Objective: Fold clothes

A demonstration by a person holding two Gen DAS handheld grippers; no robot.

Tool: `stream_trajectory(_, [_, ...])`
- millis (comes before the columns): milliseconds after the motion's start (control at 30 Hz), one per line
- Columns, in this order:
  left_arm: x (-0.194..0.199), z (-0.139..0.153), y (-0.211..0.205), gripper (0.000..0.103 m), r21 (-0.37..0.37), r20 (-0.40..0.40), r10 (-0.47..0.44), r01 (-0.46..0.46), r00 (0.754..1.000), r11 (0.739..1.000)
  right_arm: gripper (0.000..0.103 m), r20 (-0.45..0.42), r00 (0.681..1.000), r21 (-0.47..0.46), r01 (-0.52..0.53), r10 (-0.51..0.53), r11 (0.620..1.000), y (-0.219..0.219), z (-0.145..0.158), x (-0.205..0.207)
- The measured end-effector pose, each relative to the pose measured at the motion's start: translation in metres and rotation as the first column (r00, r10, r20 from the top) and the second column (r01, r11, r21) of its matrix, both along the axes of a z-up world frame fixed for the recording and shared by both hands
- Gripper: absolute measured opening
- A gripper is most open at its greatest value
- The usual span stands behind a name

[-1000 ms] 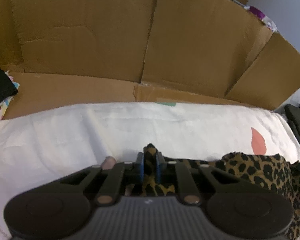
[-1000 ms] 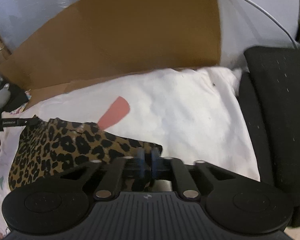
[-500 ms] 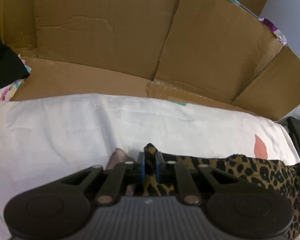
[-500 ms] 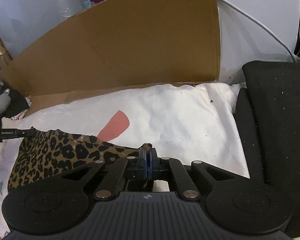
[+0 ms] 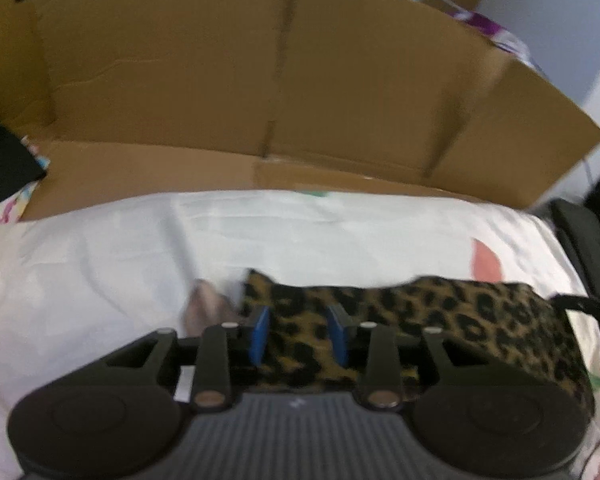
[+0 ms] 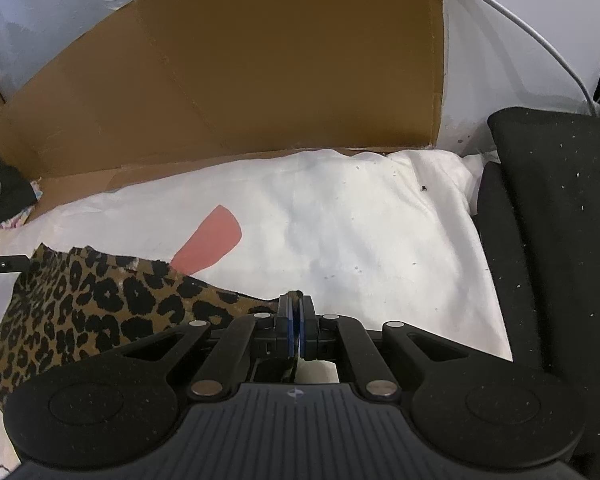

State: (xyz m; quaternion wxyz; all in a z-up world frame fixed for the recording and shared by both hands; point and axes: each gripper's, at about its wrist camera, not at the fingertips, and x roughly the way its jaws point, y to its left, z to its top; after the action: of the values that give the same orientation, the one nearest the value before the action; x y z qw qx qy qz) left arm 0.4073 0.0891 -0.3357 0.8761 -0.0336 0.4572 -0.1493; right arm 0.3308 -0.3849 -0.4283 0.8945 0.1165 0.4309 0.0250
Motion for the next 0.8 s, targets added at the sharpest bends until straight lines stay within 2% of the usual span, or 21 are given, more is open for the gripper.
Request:
stream_trajectory(200, [-0.015, 0.01, -0.042, 0.036, -0.023, 0.018, -0.14, 0.141, 0.99, 0.99, 0.001, 0.002, 1.0, 0.014, 0.019, -0.019, 1.0, -0.002, 0.001, -0.001])
stream_trajectory(333, [-0.027, 0.008, -0.07, 0.035, 0.008, 0.035, -0.226, 0.226, 0.974, 0.974, 0.001, 0.01, 1.0, 0.014, 0.019, -0.019, 1.0, -0.003, 0.002, -0.001])
stream_trajectory(467, [-0.036, 0.003, -0.083, 0.037, 0.013, 0.03, -0.261, 0.26, 0.965, 0.965, 0.0, 0.028, 0.999, 0.001, 0.035, -0.035, 0.999, -0.006, 0.005, 0.0])
stream_trajectory(633, [-0.035, -0.01, -0.099, 0.041, 0.077, 0.036, -0.299, 0.296, 0.954, 0.952, 0.0, 0.035, 0.998, 0.0, 0.056, -0.056, 0.998, -0.014, 0.01, 0.0])
stream_trajectory(800, [-0.028, -0.011, -0.102, 0.043, 0.092, 0.069, -0.295, 0.288, 0.953, 0.953, 0.002, 0.072, 0.997, 0.011, 0.006, -0.007, 1.0, -0.001, 0.024, -0.007])
